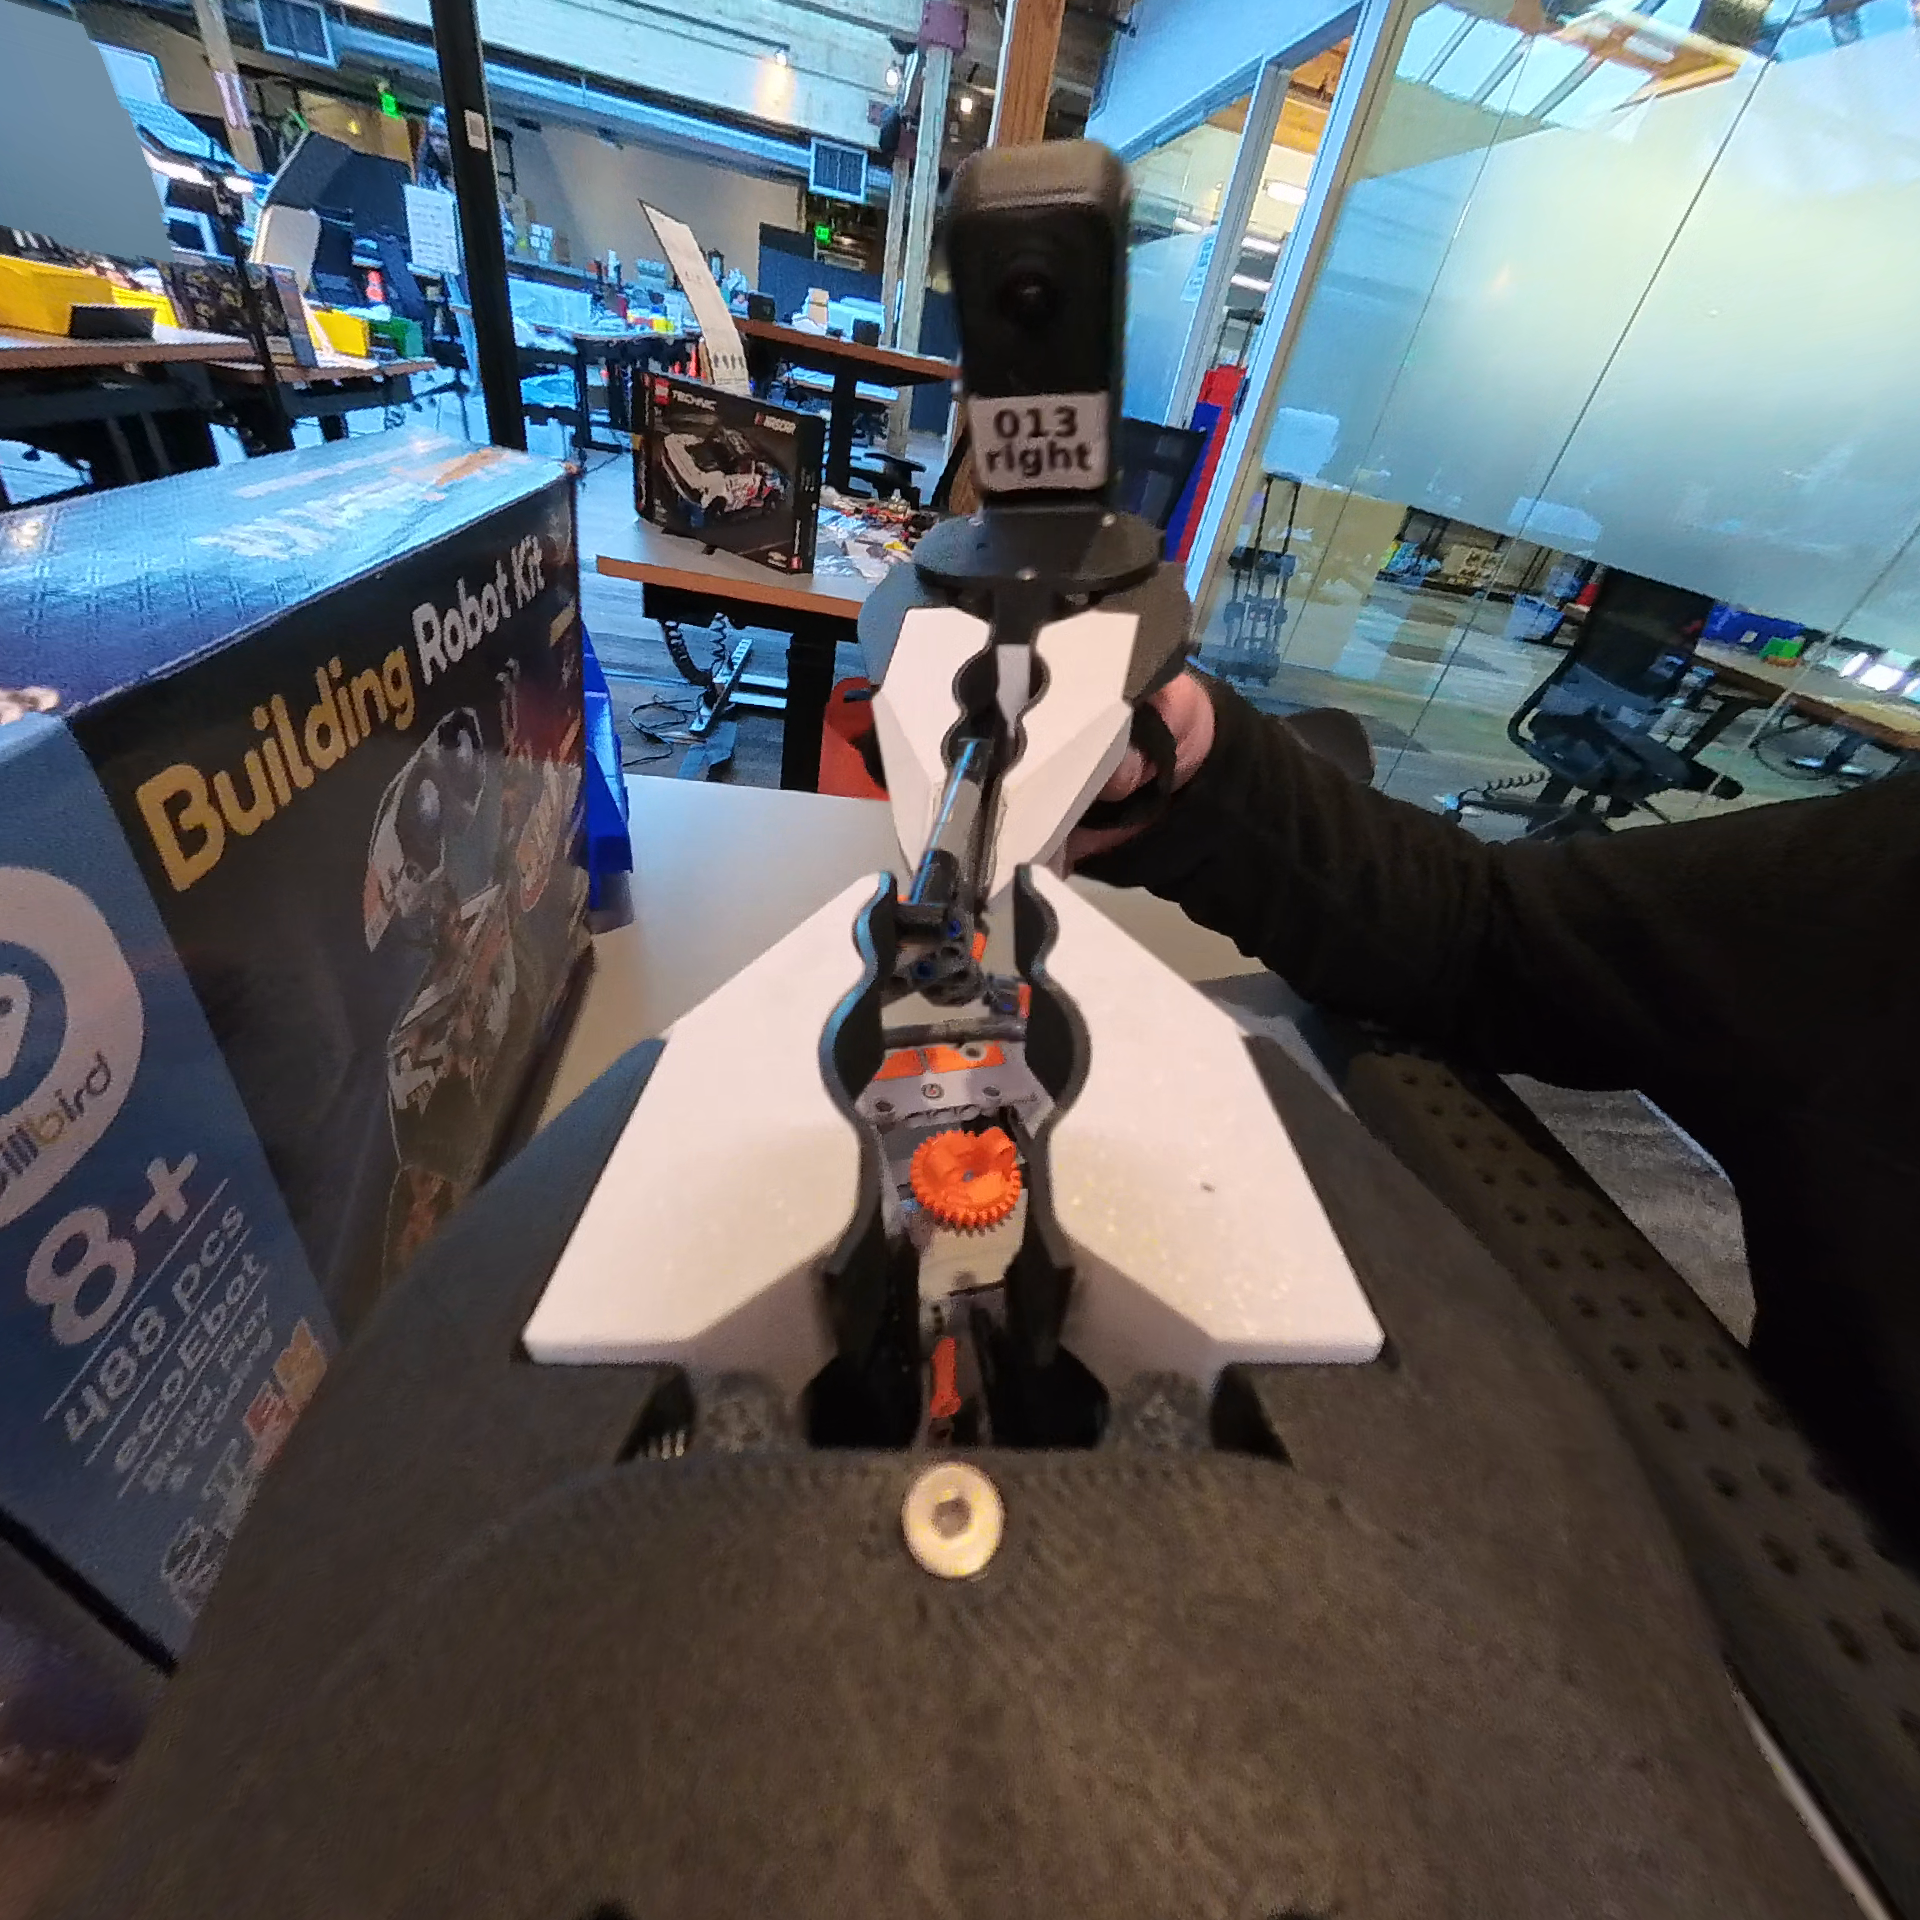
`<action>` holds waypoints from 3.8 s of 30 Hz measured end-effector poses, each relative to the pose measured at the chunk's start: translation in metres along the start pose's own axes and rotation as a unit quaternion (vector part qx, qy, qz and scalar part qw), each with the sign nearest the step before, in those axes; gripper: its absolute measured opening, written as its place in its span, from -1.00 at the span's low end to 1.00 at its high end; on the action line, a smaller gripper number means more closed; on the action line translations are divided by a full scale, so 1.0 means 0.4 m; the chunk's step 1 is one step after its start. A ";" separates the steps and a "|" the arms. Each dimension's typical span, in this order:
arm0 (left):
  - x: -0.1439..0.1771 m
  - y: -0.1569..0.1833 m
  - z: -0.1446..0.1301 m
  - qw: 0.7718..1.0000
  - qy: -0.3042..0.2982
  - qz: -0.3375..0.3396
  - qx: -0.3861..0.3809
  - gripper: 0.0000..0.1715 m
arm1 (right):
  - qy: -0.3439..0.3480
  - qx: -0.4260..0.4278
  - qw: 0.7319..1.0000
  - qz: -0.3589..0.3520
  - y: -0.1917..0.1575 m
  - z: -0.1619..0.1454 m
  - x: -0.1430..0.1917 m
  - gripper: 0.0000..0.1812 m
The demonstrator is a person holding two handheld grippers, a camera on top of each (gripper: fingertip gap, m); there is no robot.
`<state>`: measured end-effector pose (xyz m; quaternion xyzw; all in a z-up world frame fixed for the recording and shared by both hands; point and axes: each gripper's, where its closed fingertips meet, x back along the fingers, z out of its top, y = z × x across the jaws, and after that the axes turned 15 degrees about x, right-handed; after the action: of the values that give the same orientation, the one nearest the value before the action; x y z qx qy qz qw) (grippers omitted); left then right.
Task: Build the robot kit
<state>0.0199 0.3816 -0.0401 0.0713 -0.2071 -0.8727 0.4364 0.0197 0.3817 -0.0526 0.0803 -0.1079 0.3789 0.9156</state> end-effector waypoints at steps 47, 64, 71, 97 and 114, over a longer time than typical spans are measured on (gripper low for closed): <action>0.020 -0.024 -0.110 0.987 -0.109 -0.110 0.044 -0.92 | -0.195 -0.007 0.980 -0.024 -0.051 -0.097 -0.045 -0.78; 0.035 -0.020 -0.117 0.984 -0.121 -0.124 0.042 -0.90 | -0.228 0.031 0.971 -0.060 -0.056 -0.094 -0.052 -0.93; 0.046 -0.014 -0.129 0.981 -0.133 -0.138 0.034 -0.88 | -0.273 0.079 0.955 -0.079 -0.083 -0.098 -0.060 -0.79; 0.051 0.009 -0.161 0.977 -0.161 -0.133 -0.043 -0.90 | -0.351 0.190 0.907 -0.136 -0.076 -0.111 -0.057 -0.92; 0.046 0.007 -0.157 0.979 -0.152 -0.133 -0.032 -0.89 | -0.337 0.176 0.916 -0.126 -0.070 -0.111 -0.053 -0.93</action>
<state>0.0300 0.3469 -0.0947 -0.0492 -0.2311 -0.9298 0.2822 0.0312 0.3579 -0.1026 0.3757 -0.3306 0.2240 0.8363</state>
